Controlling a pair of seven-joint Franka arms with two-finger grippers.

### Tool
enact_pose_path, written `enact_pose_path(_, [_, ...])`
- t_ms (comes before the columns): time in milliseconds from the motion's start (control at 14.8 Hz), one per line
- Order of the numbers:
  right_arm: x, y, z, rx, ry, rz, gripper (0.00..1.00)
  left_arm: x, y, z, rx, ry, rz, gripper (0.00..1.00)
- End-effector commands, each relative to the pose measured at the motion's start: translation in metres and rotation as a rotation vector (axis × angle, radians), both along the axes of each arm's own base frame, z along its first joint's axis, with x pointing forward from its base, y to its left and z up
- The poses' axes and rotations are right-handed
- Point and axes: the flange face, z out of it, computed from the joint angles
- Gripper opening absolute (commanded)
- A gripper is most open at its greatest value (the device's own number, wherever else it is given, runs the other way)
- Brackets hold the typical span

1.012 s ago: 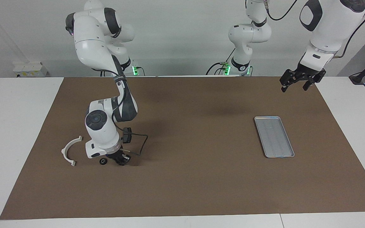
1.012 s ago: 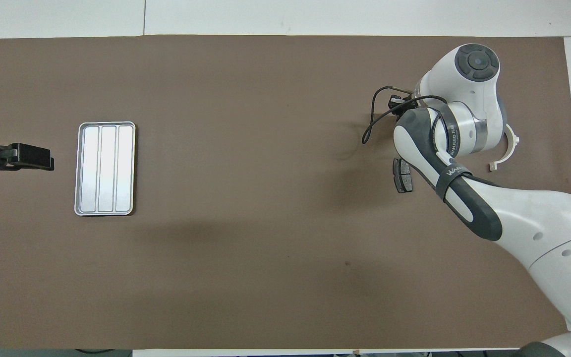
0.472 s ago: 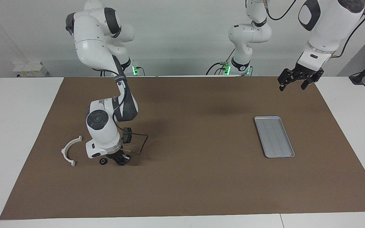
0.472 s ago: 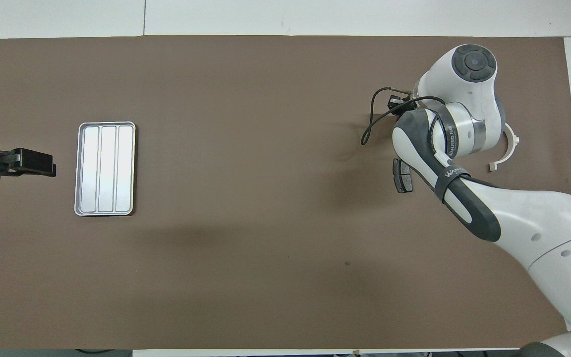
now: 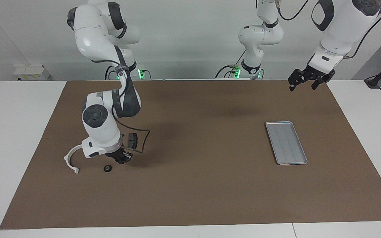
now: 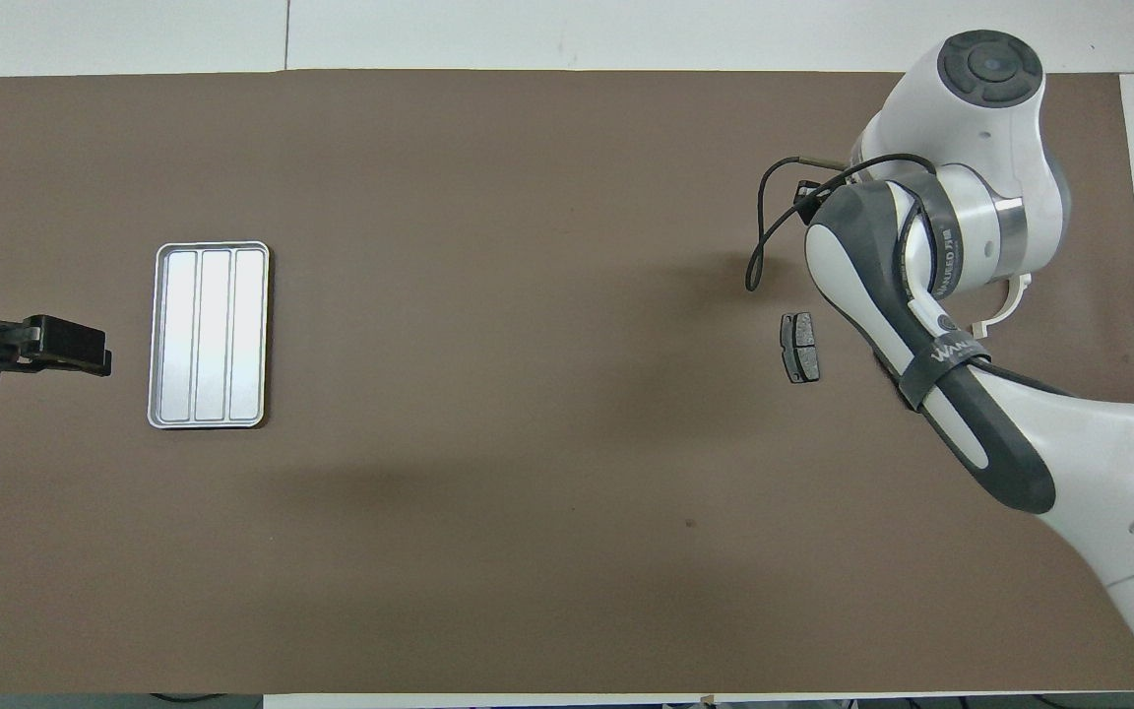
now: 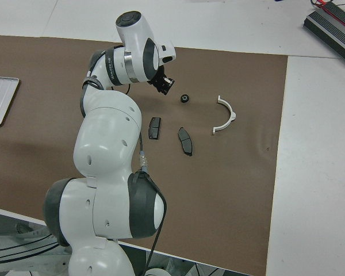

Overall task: Pick bearing gear from pile to tray
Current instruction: 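Carry the black ring with the right gripper toward the table center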

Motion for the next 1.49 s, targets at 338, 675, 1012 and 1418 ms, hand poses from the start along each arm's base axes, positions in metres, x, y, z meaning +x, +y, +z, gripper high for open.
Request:
enact_pose_path(338, [-0.057, 0.128, 0.084, 0.076, 0.022, -0.126, 0.00, -0.011, -0.004, 0.005, -0.011, -0.003, -0.004, 1.00])
enact_pose_path(675, [-0.090, 0.241, 0.067, 0.126, -0.050, -0.245, 0.00, -0.011, 0.002, 0.006, -0.015, -0.009, 0.011, 1.00])
enact_pose_path(1012, [-0.108, 0.306, 0.007, 0.122, -0.043, -0.252, 0.00, -0.014, 0.002, 0.003, -0.015, -0.002, 0.003, 1.00])
enact_pose_path(1418, [-0.110, 0.345, -0.076, 0.100, -0.095, -0.270, 0.00, -0.010, -0.006, -0.014, -0.017, -0.065, 0.026, 1.00])
